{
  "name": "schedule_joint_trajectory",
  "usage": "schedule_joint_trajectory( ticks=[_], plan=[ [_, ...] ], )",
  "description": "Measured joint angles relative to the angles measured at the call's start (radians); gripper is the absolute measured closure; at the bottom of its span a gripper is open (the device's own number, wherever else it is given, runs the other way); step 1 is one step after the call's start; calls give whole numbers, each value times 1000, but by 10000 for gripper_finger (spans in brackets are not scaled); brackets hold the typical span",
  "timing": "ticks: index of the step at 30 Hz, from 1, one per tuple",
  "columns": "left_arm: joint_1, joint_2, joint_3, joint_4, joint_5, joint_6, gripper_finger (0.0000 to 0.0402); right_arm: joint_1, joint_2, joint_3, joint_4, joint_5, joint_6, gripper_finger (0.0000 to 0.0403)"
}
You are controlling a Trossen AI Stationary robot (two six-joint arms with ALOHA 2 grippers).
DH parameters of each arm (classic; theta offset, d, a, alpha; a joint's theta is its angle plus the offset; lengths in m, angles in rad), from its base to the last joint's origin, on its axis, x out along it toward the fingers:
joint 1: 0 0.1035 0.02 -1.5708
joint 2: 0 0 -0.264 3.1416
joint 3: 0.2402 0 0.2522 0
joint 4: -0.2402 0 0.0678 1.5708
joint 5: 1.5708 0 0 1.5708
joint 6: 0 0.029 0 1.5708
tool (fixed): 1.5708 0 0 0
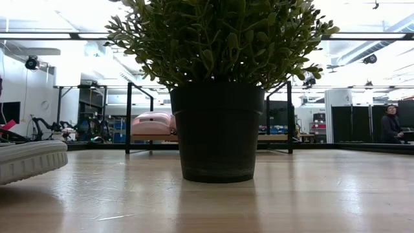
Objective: Pick and place slides into the shelf
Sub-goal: Put the top gray slide on the shelf
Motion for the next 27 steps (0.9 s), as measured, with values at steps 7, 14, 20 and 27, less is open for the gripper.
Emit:
schedule_joint_trajectory(
  ticks=[7, 14, 20, 27],
  plan=[
    [0, 0, 14, -1, 66, 18, 181, -60, 26, 0, -17, -79, 32, 364],
    [-1, -12, 17, 1, 88, 22, 182, -81, 51, -1, -21, -98, 81, 365],
    [-1, -18, 17, 0, 89, 27, 182, -81, 69, -1, -52, -98, 107, 365],
    [-1, -23, 17, -3, 124, 27, 182, -81, 117, 3, -75, -93, 121, 365]
  ],
)
